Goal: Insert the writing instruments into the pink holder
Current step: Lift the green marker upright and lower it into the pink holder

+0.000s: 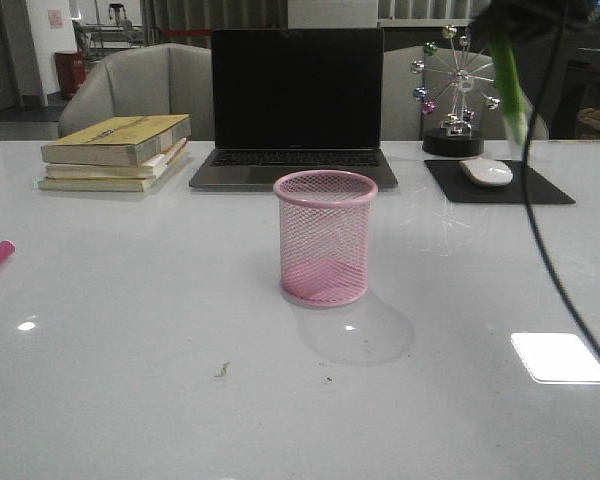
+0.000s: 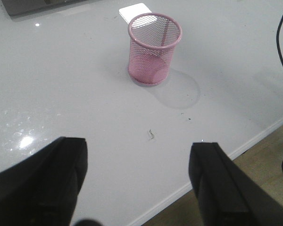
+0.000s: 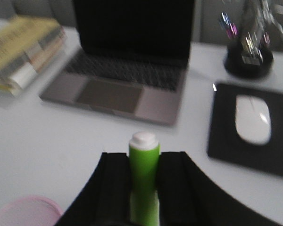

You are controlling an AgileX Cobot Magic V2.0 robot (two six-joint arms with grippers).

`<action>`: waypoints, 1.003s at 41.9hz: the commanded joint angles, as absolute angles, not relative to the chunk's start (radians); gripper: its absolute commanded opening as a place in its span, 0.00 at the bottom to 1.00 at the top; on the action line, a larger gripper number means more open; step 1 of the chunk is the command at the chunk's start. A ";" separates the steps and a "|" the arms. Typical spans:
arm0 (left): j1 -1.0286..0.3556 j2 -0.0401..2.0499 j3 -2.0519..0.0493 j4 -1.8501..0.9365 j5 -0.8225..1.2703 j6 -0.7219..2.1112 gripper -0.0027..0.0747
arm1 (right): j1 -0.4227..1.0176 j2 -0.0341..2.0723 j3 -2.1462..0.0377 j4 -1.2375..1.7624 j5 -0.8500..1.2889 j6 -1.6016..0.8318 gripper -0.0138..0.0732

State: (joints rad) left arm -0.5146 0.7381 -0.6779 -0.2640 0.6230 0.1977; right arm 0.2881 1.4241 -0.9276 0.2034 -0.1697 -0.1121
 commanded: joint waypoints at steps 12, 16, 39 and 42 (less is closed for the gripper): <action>-0.522 0.739 -0.705 -0.278 0.538 0.201 0.69 | 0.526 1.510 -0.888 0.193 -0.742 -0.042 0.28; -0.522 0.739 -0.705 -0.278 0.538 0.201 0.69 | 0.539 1.587 -0.889 0.154 -0.815 -0.042 0.28; -0.522 0.739 -0.705 -0.278 0.538 0.201 0.69 | 0.539 1.694 -0.939 0.062 -0.531 -0.045 0.72; -0.522 0.739 -0.705 -0.278 0.538 0.201 0.69 | 0.539 1.633 -1.001 0.061 -0.293 -0.047 0.72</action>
State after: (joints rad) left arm -0.5146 0.7381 -0.6779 -0.2640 0.6154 0.1977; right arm 0.5372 1.7422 -0.9151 0.0774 -0.4171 -0.0393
